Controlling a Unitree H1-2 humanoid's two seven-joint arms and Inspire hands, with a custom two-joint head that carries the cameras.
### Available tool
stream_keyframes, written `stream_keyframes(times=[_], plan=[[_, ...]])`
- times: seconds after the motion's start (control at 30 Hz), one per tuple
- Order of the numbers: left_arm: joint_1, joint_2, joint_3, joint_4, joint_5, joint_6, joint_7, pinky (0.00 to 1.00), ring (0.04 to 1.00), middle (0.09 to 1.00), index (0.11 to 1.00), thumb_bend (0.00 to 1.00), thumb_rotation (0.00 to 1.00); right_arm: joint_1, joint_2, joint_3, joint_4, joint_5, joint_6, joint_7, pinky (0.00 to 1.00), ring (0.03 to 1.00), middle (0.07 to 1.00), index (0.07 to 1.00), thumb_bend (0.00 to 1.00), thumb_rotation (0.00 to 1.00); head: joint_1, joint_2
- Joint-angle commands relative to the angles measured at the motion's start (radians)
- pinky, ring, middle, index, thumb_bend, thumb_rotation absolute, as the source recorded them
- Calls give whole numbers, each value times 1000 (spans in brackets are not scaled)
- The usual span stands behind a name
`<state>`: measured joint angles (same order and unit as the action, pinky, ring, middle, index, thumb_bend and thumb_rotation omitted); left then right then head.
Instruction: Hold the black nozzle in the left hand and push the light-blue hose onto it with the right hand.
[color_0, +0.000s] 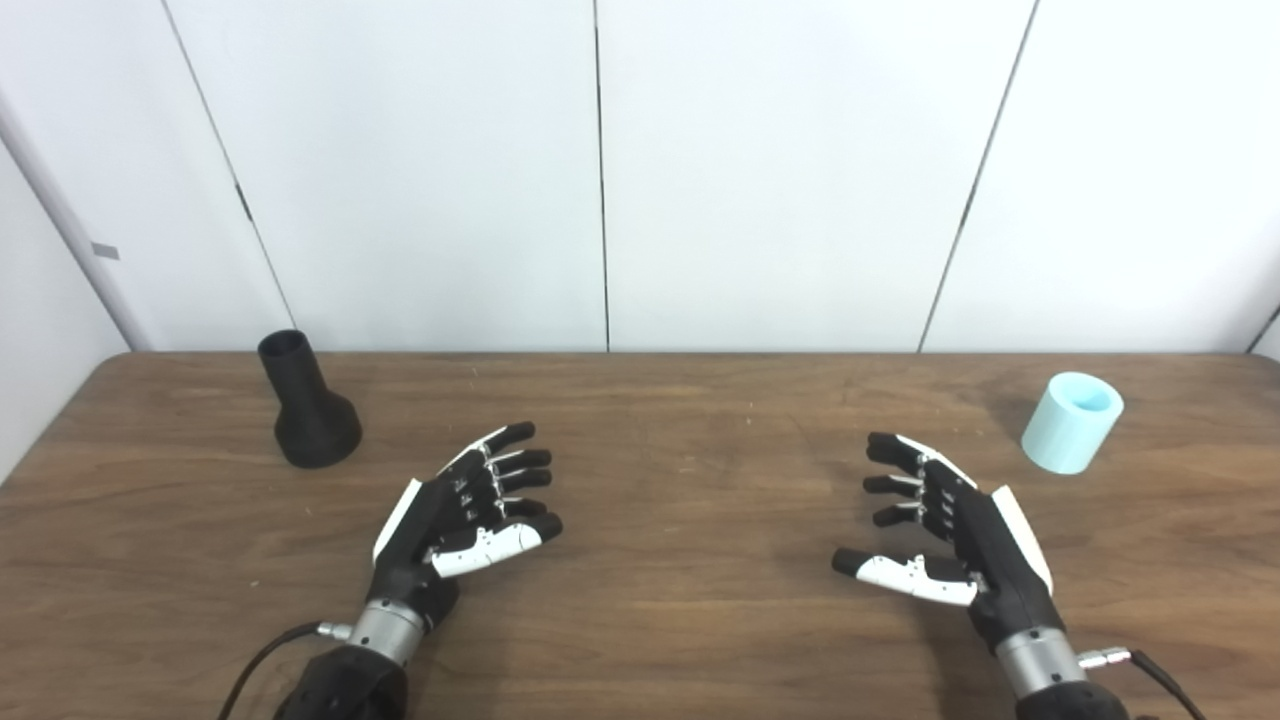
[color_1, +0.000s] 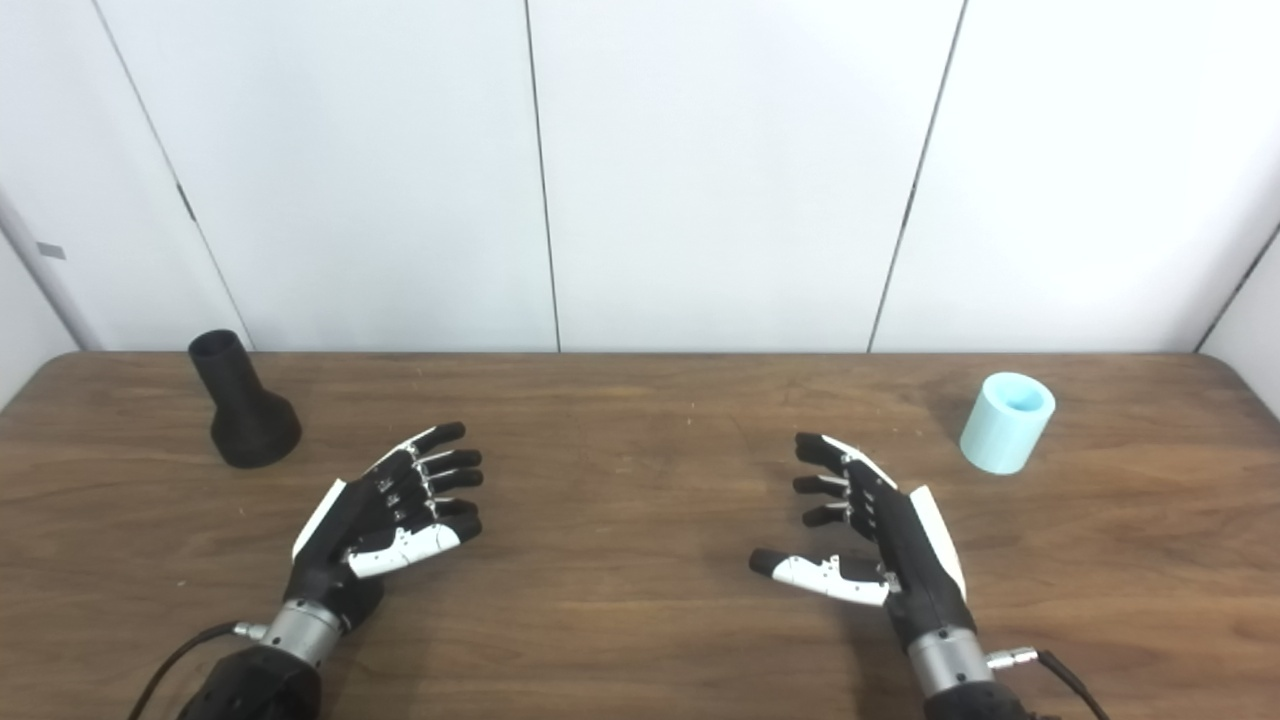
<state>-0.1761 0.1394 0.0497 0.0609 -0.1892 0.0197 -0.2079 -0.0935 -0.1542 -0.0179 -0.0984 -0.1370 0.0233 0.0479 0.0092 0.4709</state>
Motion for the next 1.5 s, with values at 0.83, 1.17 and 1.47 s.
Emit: stream_keyframes(times=[0.83,1.17,1.47], plan=[[-27,-47,-38,29,71,-90,34,583,710,716,742,694,93,-11,-61,-45,62,92,-155,28,651,745,834,820,696,147,247,-86],[-37,-52,-42,-28,156,-156,88,559,681,692,716,689,85,-35,-82,-62,140,111,-221,25,624,757,844,835,697,141,305,-131],[-55,37,12,-119,225,-113,117,503,676,691,710,696,104,-50,-84,-70,195,163,-293,43,619,757,850,834,689,150,327,-137]])
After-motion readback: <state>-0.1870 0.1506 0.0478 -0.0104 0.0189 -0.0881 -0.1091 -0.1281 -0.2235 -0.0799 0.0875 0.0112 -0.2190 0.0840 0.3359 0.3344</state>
